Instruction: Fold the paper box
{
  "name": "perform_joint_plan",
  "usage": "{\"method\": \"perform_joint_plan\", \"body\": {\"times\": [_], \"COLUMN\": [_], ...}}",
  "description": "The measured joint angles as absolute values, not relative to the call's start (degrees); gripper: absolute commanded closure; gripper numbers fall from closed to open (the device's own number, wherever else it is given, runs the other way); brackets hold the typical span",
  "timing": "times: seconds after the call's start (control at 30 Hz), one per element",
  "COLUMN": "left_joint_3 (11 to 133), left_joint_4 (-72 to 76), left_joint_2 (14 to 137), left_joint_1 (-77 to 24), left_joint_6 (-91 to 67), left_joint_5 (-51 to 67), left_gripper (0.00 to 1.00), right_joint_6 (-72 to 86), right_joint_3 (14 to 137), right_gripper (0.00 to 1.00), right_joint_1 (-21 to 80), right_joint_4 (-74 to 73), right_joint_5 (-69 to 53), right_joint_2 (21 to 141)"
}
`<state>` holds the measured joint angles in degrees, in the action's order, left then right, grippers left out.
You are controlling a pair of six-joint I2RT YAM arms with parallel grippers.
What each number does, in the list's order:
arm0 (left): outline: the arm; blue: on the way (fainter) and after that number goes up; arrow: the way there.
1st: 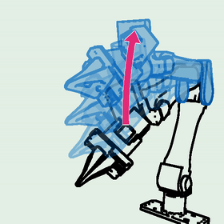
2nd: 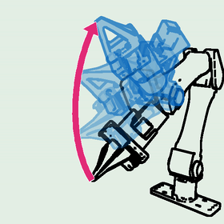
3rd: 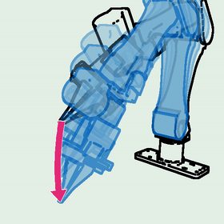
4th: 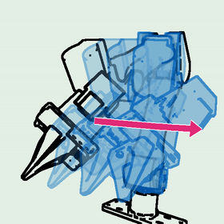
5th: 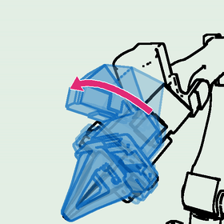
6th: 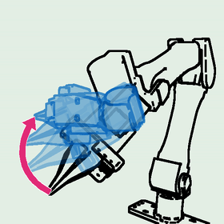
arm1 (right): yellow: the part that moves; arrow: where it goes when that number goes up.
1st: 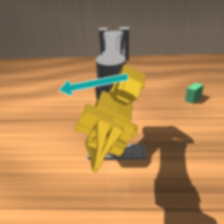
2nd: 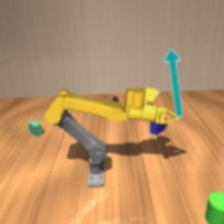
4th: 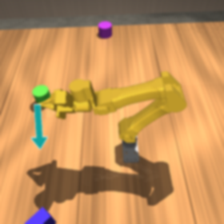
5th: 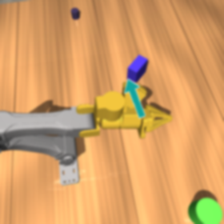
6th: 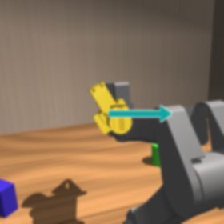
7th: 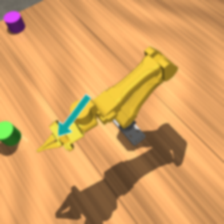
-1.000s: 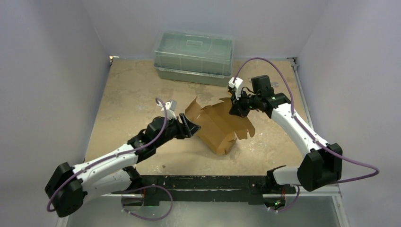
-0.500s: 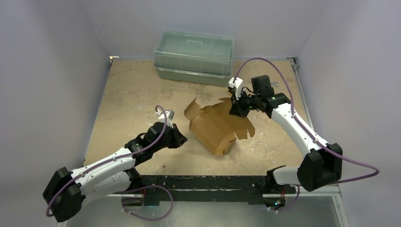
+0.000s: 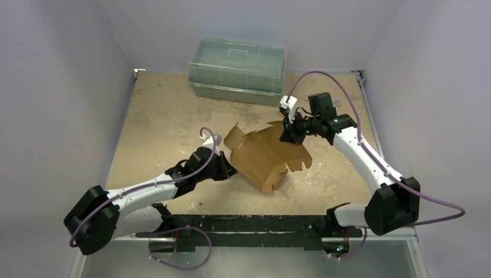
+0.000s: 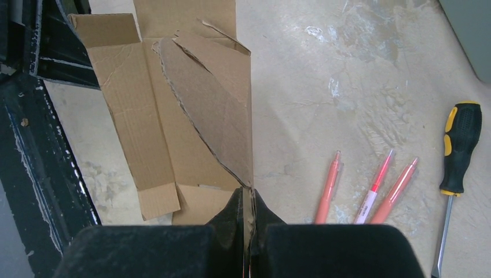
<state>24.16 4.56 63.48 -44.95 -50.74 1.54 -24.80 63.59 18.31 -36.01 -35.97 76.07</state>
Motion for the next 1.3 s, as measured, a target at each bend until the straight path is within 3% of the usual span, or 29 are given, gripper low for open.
{"method": "perform_joint_plan", "body": {"times": [0.63,1.1,1.3], "left_joint_3": [24.9,20.4,18.3], "left_joint_4": [18.5,26.5,30.7], "left_joint_2": [70.6,69.5,69.5], "left_joint_1": [-44.9,-44.4,-43.2], "left_joint_6": [-57.1,-60.6,-60.4], "left_joint_5": [5.3,5.3,5.9], "left_gripper": [0.88,0.53,0.44], "right_joint_6": [-24.9,-24.4,-24.4], "right_joint_3": [63.0,62.2,62.0], "right_gripper": [1.0,1.0,1.0], "right_joint_1": [18.3,16.9,16.5], "right_joint_4": [-35.9,-35.6,-35.5], "right_joint_5": [-38.0,-40.1,-41.8], "right_joint_2": [75.1,74.2,73.7]}}
